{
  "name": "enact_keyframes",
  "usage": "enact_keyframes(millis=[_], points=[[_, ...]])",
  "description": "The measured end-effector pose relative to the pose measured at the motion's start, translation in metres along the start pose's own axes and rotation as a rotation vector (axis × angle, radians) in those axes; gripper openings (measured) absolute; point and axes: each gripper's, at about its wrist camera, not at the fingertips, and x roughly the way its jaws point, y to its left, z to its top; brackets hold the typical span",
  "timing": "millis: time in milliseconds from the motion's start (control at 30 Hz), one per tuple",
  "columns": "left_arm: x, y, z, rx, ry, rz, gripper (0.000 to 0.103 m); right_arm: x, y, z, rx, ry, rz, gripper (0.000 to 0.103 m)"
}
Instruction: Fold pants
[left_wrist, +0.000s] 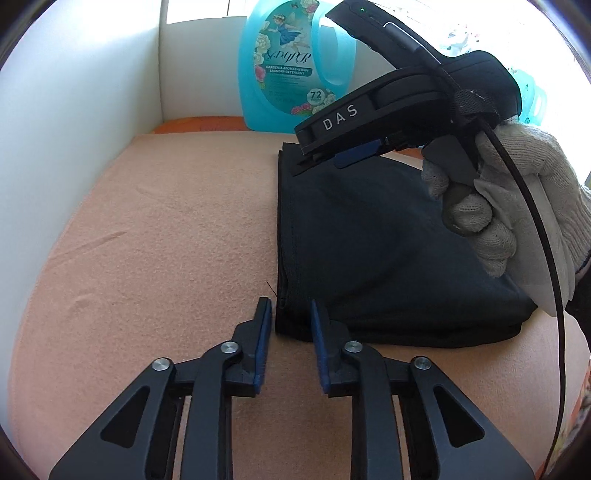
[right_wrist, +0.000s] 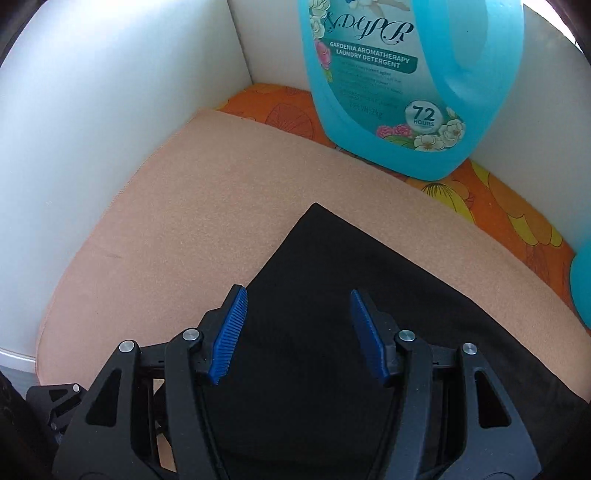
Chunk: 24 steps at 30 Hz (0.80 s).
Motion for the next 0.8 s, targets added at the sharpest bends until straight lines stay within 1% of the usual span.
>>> enact_keyframes(millis=[33, 133, 200, 300, 367, 433, 467, 500, 533, 567, 600, 633, 700, 733, 800], points=[[0.0, 0.001, 0.001, -0.012, -0.005, -0.002, 0.036, 0.005, 0.003, 0.003, 0.014, 0.018, -0.004, 0.061], [0.001, 0.006, 0.003, -0.042, 0.006, -0.026, 0.036, 0.018, 0.009, 0.01, 0.074, 0.066, 0.0, 0.063], [0.002, 0.006, 0.004, -0.049, 0.008, -0.036, 0.036, 0.024, 0.013, 0.013, 0.09, 0.073, -0.034, 0.065], [0.004, 0.004, 0.007, -0.035, 0.013, -0.042, 0.036, 0.032, 0.027, 0.017, 0.049, 0.089, -0.094, 0.07], [0.007, -0.001, 0.01, -0.018, 0.018, -0.05, 0.035, 0.034, 0.035, 0.015, 0.011, 0.082, -0.138, 0.07], [0.008, -0.009, 0.009, 0.008, 0.02, -0.054, 0.025, 0.035, 0.034, 0.014, 0.018, 0.069, -0.14, 0.068], [0.008, -0.011, 0.01, 0.018, 0.015, -0.044, 0.024, 0.034, 0.029, 0.014, 0.023, 0.063, -0.148, 0.062], [0.009, -0.013, 0.01, 0.023, 0.013, -0.042, 0.021, 0.033, 0.027, 0.014, 0.032, 0.057, -0.153, 0.053], [0.01, -0.014, 0.011, 0.022, 0.014, -0.047, 0.016, 0.031, 0.024, 0.014, 0.038, 0.053, -0.157, 0.049], [0.011, -0.013, 0.012, 0.017, 0.018, -0.06, 0.01, 0.031, 0.023, 0.015, 0.037, 0.051, -0.161, 0.043], [0.011, -0.014, 0.014, 0.015, 0.017, -0.064, 0.009, 0.031, 0.021, 0.016, 0.034, 0.048, -0.164, 0.037], [0.011, -0.014, 0.015, 0.015, 0.015, -0.068, 0.009, 0.03, 0.019, 0.017, 0.034, 0.048, -0.169, 0.033], [0.008, -0.014, 0.015, 0.022, 0.003, -0.069, 0.008, 0.027, 0.009, 0.018, 0.059, 0.049, -0.158, 0.014], [0.005, -0.015, 0.015, 0.025, -0.006, -0.07, 0.008, 0.027, 0.003, 0.019, 0.081, 0.053, -0.134, 0.011], [-0.004, -0.017, 0.01, 0.033, -0.023, -0.072, 0.007, 0.021, -0.008, 0.016, 0.125, 0.056, -0.073, 0.007]])
